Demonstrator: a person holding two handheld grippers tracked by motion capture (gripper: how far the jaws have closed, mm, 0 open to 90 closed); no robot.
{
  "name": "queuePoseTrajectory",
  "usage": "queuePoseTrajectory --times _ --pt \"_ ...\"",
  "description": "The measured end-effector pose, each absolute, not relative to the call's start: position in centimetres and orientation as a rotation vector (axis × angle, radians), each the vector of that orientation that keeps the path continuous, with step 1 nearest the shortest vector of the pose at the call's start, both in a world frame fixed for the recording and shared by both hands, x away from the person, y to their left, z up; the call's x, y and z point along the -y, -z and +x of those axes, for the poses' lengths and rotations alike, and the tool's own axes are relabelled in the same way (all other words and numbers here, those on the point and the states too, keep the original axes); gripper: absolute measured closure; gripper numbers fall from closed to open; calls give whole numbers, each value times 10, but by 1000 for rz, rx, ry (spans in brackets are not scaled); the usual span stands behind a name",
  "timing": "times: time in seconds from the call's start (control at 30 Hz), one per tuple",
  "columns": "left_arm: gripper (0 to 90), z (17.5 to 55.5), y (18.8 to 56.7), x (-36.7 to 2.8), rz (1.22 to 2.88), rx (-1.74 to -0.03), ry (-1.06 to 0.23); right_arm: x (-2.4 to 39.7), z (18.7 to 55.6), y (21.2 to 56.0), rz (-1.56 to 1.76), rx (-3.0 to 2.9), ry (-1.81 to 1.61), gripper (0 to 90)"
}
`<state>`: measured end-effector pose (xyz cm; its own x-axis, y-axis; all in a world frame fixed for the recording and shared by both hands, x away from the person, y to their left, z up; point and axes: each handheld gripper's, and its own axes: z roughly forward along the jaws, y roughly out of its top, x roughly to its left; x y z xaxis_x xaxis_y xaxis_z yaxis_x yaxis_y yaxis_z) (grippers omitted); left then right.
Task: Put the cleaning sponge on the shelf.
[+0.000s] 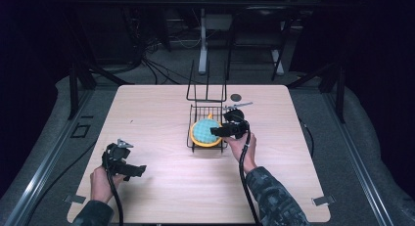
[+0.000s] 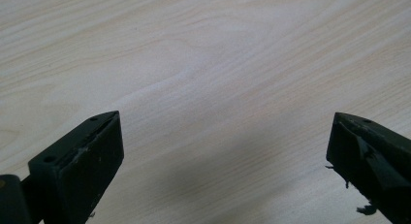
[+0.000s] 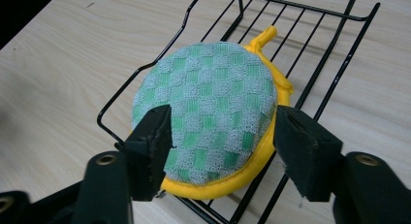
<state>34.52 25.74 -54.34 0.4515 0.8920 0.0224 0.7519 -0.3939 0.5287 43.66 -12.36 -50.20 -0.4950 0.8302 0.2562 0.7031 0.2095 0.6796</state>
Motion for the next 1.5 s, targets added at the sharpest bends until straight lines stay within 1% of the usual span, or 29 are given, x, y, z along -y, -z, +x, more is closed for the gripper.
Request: queuePoseTrajectory --times 0.07,0.33,0.47,0.67,0.9,1.27,1.5 --pt "0 345 544 -257 2261 -1375 -421 125 435 500 1453 -2328 -1145 319" --pt "0 345 543 -256 2256 -1358 -438 135 428 491 1395 -2377 -1146 152" --pt "0 345 543 -256 2254 -1366 -432 141 422 485 1355 -2382 -1145 124" --pt "0 344 543 -255 2262 -1357 -437 150 409 474 1303 -2412 -1137 40" --pt "0 344 542 -255 2263 -1352 -440 164 392 462 1266 -2412 -1119 0" --pt "0 344 543 -253 2269 -1351 -431 200 369 450 1267 -2366 -1123 0" --pt "0 343 544 -253 2269 -1347 -434 222 350 451 1279 -2337 -1104 0"
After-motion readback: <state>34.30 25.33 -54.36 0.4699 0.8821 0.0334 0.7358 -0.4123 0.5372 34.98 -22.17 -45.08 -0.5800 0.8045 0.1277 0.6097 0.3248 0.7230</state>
